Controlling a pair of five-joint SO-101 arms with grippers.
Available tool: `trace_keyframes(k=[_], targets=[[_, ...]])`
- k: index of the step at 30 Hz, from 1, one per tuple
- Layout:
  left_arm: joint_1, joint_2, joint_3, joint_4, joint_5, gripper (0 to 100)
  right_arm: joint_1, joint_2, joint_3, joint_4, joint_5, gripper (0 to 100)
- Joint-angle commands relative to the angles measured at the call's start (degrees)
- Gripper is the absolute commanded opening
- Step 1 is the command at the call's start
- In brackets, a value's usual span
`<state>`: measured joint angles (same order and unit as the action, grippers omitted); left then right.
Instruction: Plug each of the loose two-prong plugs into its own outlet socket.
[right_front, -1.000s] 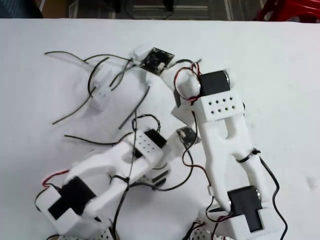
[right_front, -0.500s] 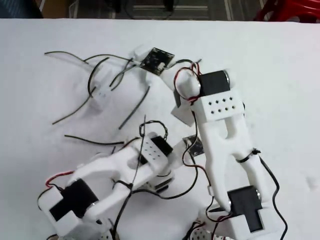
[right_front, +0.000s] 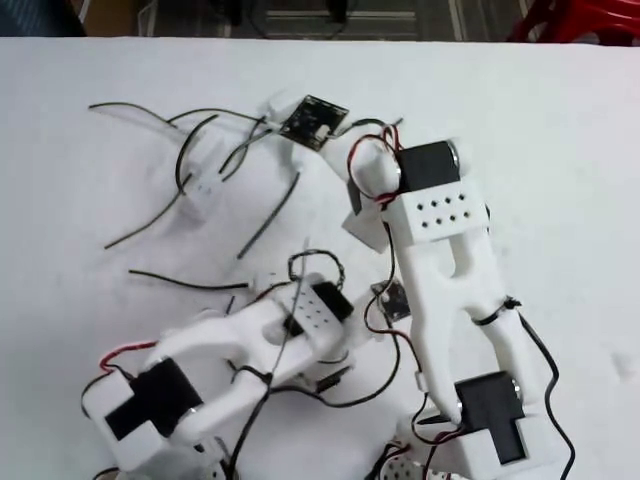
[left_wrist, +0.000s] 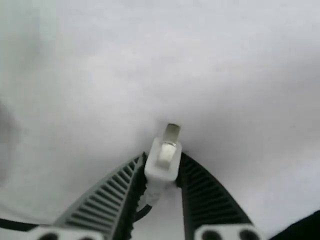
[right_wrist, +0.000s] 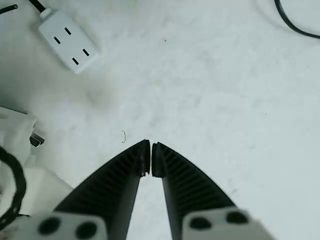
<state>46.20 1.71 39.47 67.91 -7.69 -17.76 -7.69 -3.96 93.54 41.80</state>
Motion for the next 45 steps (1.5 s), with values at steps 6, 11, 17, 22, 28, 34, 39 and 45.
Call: trace_keyframes(k=[6,11,17,22,28,34,39,45], targets=[[0.57,8.66,-7.38,3.34,0.62,9,-0.13,-0.31,-0.26,-0.66,0.18,2.1],[0.66,8.75,-7.82,2.29,0.7,5,-0.13,-0.31,-0.26,-0.66,0.18,2.1],[0.4,6.46,-7.3,0.09,0.7,2,-0.04,-0.31,-0.26,-0.66,0.18,2.1],[0.22,4.09,-7.3,-3.34,4.13,2,0.48,-0.84,-0.35,-0.57,0.18,2.1],[-3.56,1.8,-7.56,-9.67,4.66,2,3.12,-0.84,-0.7,-0.84,0.26,2.1],[-10.51,-1.27,-7.38,-18.29,7.12,2,3.21,-0.57,-0.7,-2.24,0.09,2.1],[-11.91,-9.89,-7.38,-21.36,13.01,2,6.29,-0.84,-0.7,-4.26,-0.09,1.9],[-12.18,-25.1,-0.88,-24.88,15.21,2,10.51,-0.84,-0.7,-7.6,-0.18,1.9]])
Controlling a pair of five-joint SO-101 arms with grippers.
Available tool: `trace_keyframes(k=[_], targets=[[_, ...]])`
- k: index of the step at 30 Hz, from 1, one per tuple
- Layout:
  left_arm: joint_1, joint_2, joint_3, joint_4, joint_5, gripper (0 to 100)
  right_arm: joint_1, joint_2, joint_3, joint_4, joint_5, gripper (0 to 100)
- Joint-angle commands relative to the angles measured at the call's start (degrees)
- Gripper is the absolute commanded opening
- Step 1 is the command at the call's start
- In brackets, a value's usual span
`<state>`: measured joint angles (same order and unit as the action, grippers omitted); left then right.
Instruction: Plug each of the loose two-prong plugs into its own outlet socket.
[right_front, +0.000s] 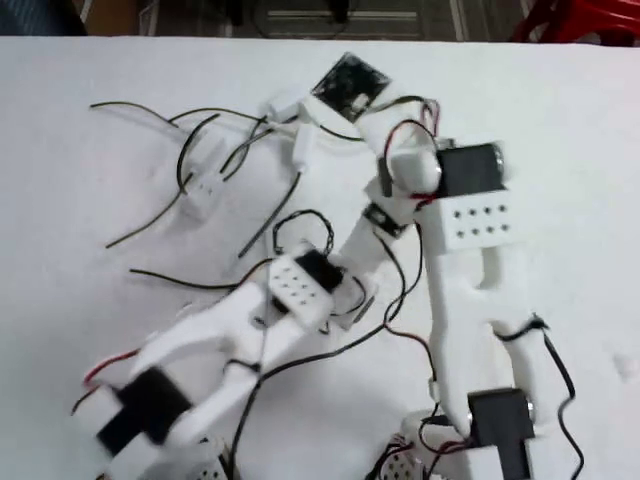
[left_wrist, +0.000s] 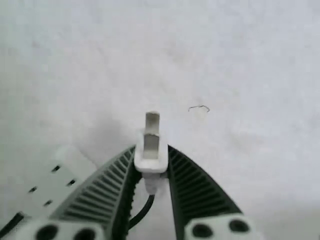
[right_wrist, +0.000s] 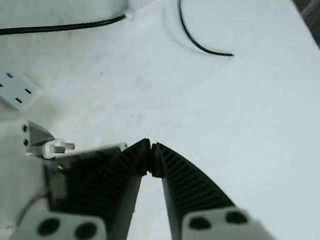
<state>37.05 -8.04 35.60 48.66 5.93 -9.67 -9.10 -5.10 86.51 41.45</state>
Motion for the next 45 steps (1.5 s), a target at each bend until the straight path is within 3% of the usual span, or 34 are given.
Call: trace_keyframes(k=[1,10,17,22,27,37,40,45], targets=[[-3.03,-17.71,5.45,-7.56,1.41,2,2.42,0.57,0.44,-0.84,0.18,1.9],[-3.12,-31.52,22.77,-23.21,1.23,2,2.07,0.75,0.44,-1.01,0.18,1.9],[-3.65,-38.02,26.2,-24.44,1.23,2,1.98,0.92,0.44,-1.01,0.18,1.9],[-8.84,-46.64,29.01,-25.93,1.67,2,1.71,0.57,0.35,-3.91,0.0,1.9],[-9.36,-60.7,39.03,-31.74,1.67,2,-1.27,0.75,-3.34,-4.09,-6.42,1.9],[-9.27,-94.55,61.45,-42.29,1.23,2,-6.64,1.01,-16.35,4.79,-7.03,1.9],[-9.45,-97.19,60.66,-39.12,1.23,2,-9.71,1.01,-19.78,7.08,-7.03,1.9],[-9.27,-96.31,61.36,-40.35,1.23,2,-19.03,0.84,-25.23,11.91,-6.95,1.9]])
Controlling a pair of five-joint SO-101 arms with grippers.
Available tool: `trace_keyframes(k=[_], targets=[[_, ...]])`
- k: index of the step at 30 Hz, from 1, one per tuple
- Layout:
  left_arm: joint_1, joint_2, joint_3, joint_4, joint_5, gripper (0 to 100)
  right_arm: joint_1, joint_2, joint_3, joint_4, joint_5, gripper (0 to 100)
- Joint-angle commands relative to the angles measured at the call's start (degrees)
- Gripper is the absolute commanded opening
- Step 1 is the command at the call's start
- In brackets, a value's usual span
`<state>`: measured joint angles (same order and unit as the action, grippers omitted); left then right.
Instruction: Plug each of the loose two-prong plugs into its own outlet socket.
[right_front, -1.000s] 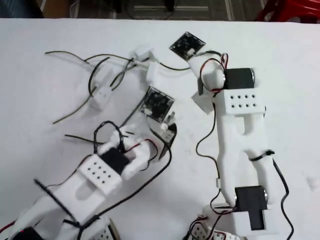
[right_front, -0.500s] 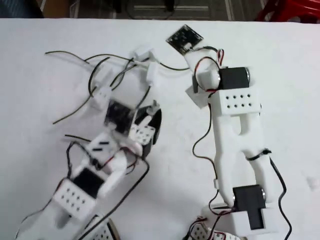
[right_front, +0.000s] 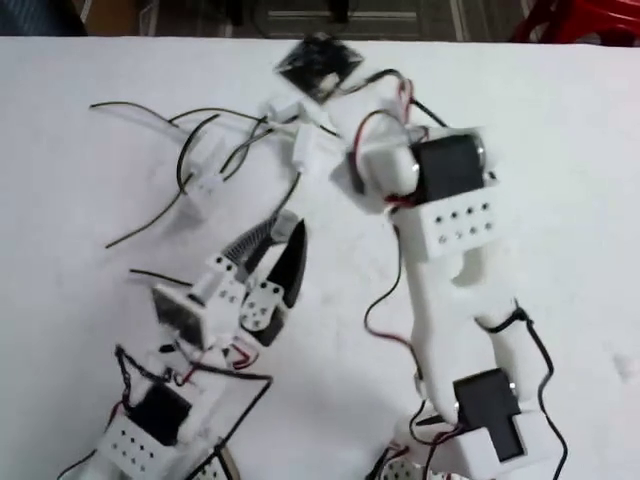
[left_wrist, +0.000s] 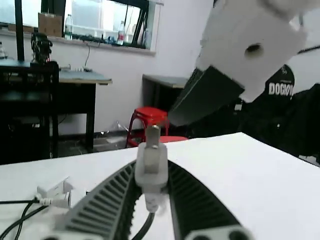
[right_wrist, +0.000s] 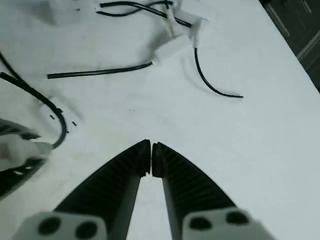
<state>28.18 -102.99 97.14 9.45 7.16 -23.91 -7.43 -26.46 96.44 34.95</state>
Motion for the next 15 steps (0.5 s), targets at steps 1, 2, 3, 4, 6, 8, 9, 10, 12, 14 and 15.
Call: trace_keyframes(k=[1,2,3,4,6,8,9,10,12,14,15], targets=[[-0.4,-1.36,-0.18,-1.14,0.0,2,-6.55,-1.1,-3.96,1.98,-0.44,1.9],[-0.4,-1.36,-0.18,-1.14,0.0,2,-7.96,-1.19,-4.13,1.98,-0.44,1.9],[-0.4,-1.36,-0.18,-1.14,0.0,2,-9.1,-1.19,-4.22,1.98,-0.44,1.9],[-0.4,-1.36,-0.18,-1.14,0.0,2,-10.15,-1.19,-4.31,1.98,-0.44,1.9],[-0.4,-1.36,-0.18,-1.14,0.0,2,-11.82,-1.19,-4.31,1.98,-0.44,1.9],[-0.4,-1.36,-0.18,-1.14,0.0,2,-12.7,-1.19,-4.31,1.98,-0.44,1.9],[-0.4,-1.36,-0.18,-1.14,0.0,2,-13.05,-1.19,-4.31,1.98,-0.44,1.9],[-0.48,-1.36,-0.18,-1.14,0.0,2,-13.32,-1.19,-4.31,1.98,-0.44,1.9],[-0.57,-1.36,-0.18,-0.88,0.0,2,-13.67,-1.27,-4.31,2.07,-0.44,1.9],[-0.48,-1.27,-0.18,-0.79,0.0,2,-13.67,-2.33,-5.19,2.07,-0.44,1.9],[-0.4,-1.19,-0.18,-0.79,0.0,2,-13.67,-3.03,-6.15,2.07,0.0,1.9]])
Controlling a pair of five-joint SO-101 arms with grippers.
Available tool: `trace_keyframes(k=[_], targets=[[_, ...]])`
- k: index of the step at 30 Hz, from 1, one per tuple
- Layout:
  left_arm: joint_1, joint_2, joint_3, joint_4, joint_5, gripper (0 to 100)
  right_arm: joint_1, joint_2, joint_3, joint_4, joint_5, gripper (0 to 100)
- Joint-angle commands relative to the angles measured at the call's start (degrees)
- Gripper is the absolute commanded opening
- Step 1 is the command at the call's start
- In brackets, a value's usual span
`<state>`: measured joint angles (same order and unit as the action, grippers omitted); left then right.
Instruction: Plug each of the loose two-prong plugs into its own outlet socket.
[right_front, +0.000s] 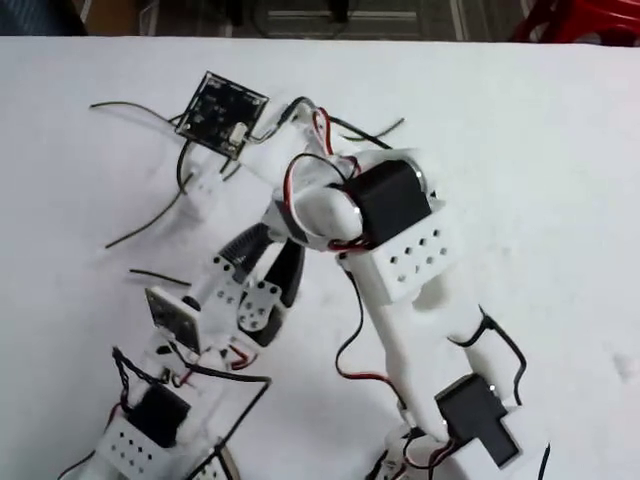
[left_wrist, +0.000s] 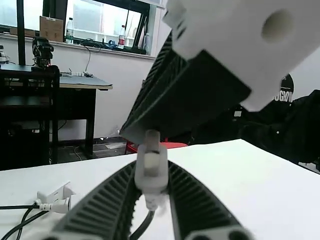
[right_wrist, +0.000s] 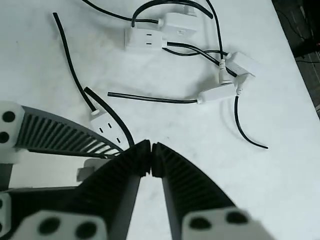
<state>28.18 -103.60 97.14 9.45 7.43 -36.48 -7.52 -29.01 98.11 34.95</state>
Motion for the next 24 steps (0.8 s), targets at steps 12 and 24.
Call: trace_keyframes(k=[12,24], targets=[[-0.4,-0.57,-0.18,-0.79,-0.26,2,-4.7,-7.52,0.18,0.57,3.34,1.9],[-0.66,-0.57,-0.18,-0.7,-0.26,2,-8.4,-14.2,14.68,0.4,3.6,1.9]])
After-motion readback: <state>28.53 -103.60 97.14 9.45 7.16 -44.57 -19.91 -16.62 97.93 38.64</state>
